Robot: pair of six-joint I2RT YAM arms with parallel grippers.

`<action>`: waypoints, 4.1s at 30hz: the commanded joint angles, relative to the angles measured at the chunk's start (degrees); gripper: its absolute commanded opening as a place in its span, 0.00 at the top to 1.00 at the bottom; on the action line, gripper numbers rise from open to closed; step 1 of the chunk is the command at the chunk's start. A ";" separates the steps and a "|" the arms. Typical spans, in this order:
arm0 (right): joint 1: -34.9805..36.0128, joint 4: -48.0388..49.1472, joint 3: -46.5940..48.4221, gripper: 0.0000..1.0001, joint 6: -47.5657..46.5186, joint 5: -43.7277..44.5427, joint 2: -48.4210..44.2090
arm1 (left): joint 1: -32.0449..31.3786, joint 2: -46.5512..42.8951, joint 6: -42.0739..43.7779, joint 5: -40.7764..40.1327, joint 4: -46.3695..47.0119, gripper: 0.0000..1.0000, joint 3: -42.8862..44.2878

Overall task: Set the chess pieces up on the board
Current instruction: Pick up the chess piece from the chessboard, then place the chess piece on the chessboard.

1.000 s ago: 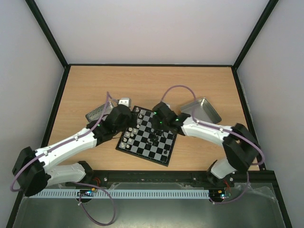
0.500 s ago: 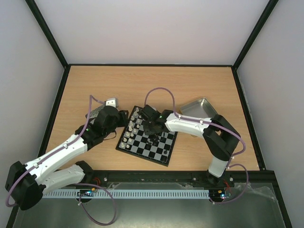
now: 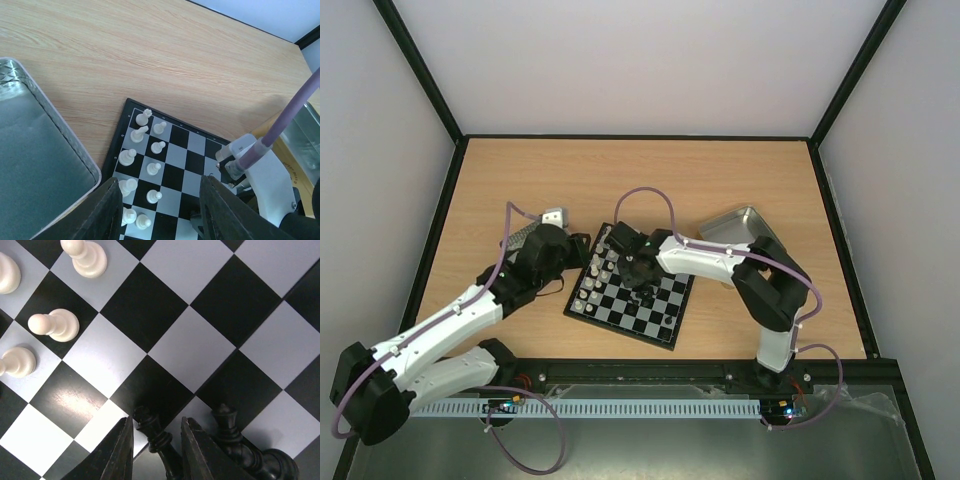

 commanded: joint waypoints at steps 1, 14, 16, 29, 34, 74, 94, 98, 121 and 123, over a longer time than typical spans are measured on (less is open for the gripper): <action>0.43 -2.82 2.93 0.75 -1.60 2.33 2.14 | 0.67 -0.92 -0.81 -0.14 0.50 0.55 -1.32; 0.47 0.38 2.31 0.89 -1.47 3.67 2.38 | 0.85 -1.71 -0.47 1.64 0.59 0.55 -1.20; 0.47 2.57 1.66 0.90 -0.71 4.30 0.81 | 0.86 -1.74 -0.44 2.35 0.83 0.55 -1.27; 0.47 26.30 -12.91 0.89 11.50 6.37 -20.17 | 0.86 -3.94 1.09 16.36 10.05 0.43 -4.20; 0.47 38.28 -21.44 0.89 19.03 4.60 -31.81 | 0.77 -4.05 1.40 26.62 17.28 0.38 -6.49; 0.44 49.93 -29.53 0.90 25.72 -8.10 -44.15 | 0.77 1.36 -8.93 46.39 39.84 0.80 -9.06; -0.58 13.92 -9.22 0.49 14.12 -8.90 -44.44 | 0.67 1.39 23.64 45.07 17.80 0.95 2.17; -0.67 6.07 -3.11 0.49 9.90 -11.21 -42.27 | 0.60 0.95 31.40 46.66 17.04 0.96 3.12; -0.67 0.53 0.53 0.86 5.45 -16.69 -37.88 | 0.51 -2.19 38.49 50.92 20.06 0.92 2.19; -0.67 2.02 -0.31 0.93 5.95 -16.14 -38.11 | 0.51 -2.07 37.73 50.36 20.19 0.91 2.35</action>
